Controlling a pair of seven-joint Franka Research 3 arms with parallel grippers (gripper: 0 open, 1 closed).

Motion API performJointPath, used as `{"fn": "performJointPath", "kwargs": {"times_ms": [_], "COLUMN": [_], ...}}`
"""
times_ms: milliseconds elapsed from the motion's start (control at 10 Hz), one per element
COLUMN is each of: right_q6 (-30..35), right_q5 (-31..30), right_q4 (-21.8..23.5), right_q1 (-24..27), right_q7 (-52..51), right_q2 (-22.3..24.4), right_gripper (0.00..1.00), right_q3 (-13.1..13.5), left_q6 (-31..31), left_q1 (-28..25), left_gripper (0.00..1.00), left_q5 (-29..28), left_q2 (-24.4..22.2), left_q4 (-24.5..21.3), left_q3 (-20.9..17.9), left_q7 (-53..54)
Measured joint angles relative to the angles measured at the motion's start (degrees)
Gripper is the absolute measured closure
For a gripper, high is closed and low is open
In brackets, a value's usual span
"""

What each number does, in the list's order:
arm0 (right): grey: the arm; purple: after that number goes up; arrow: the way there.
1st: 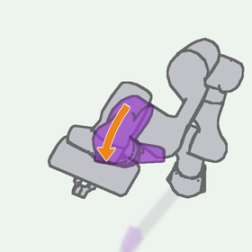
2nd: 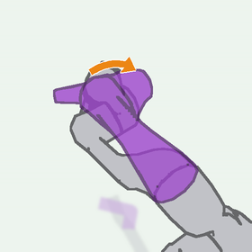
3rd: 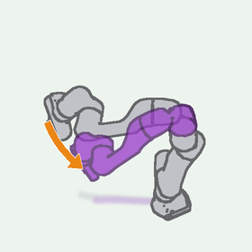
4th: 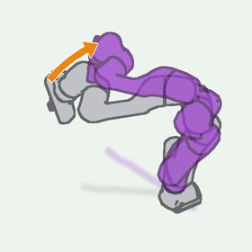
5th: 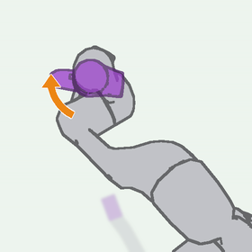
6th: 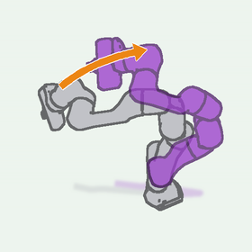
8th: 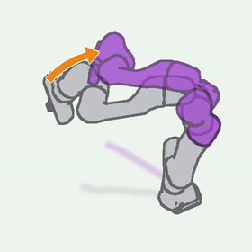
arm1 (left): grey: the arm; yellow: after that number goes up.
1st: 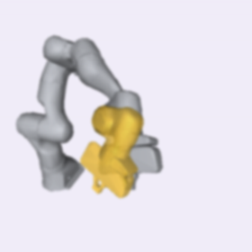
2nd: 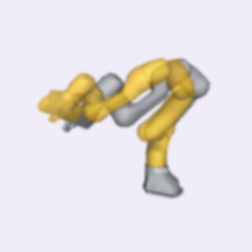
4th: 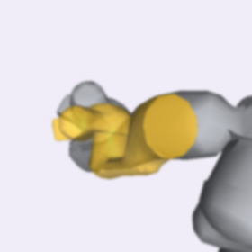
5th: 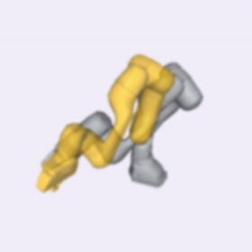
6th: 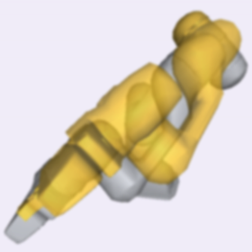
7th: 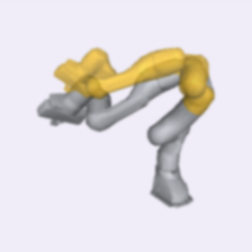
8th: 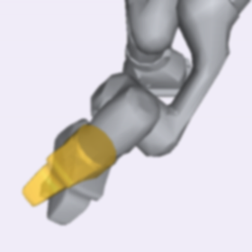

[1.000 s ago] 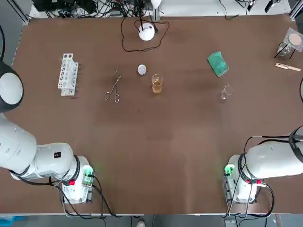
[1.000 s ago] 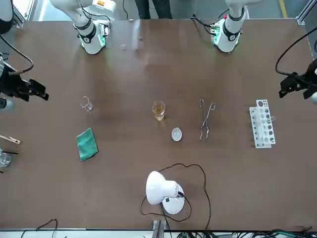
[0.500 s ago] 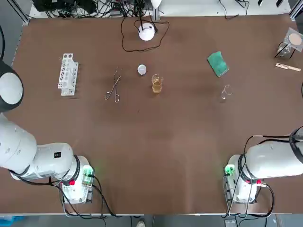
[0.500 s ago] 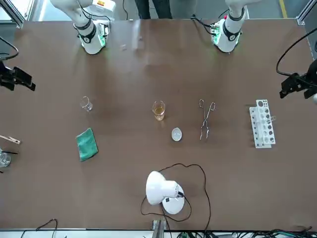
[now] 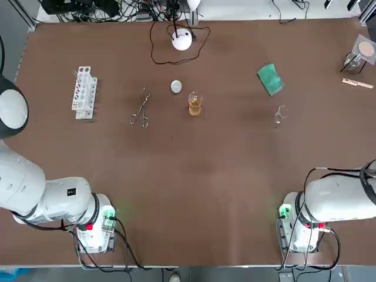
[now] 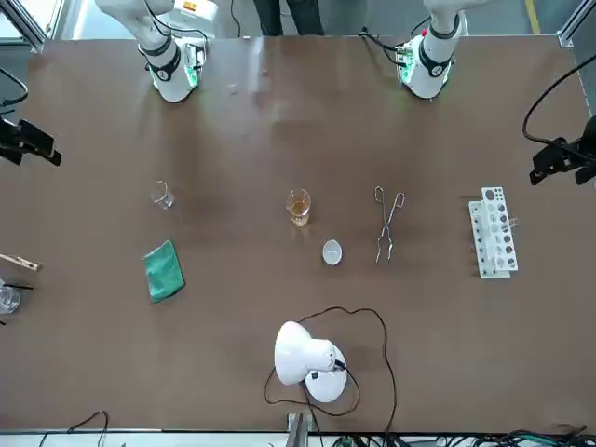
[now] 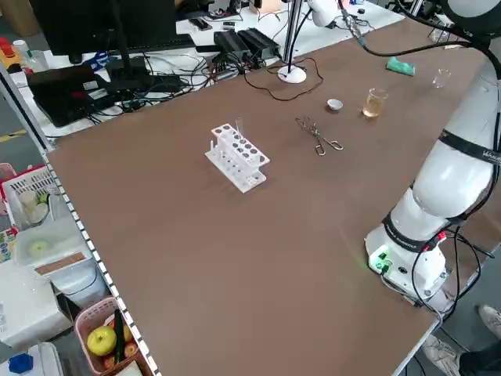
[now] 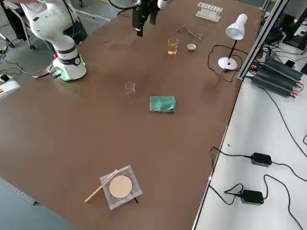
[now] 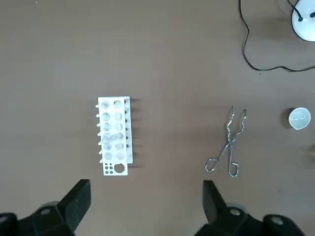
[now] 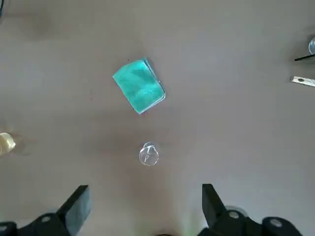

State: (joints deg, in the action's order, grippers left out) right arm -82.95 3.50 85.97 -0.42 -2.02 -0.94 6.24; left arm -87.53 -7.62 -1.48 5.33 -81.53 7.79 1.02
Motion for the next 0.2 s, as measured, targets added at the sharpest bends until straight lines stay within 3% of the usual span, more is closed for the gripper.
{"fn": "performJointPath", "kwargs": {"times_ms": [200], "right_q6": [-0.09], "right_q5": [0.00], "right_q4": [0.81], "right_q1": [0.22], "right_q7": [0.00], "right_q2": [0.32], "right_gripper": [0.00], "right_q3": [-0.30], "left_q6": [0.00], "left_q1": [0.00], "left_gripper": [0.00], "left_q5": [0.00], "left_q2": [0.00], "left_q4": [0.00], "left_q3": [0.01], "left_q7": [0.00]}}
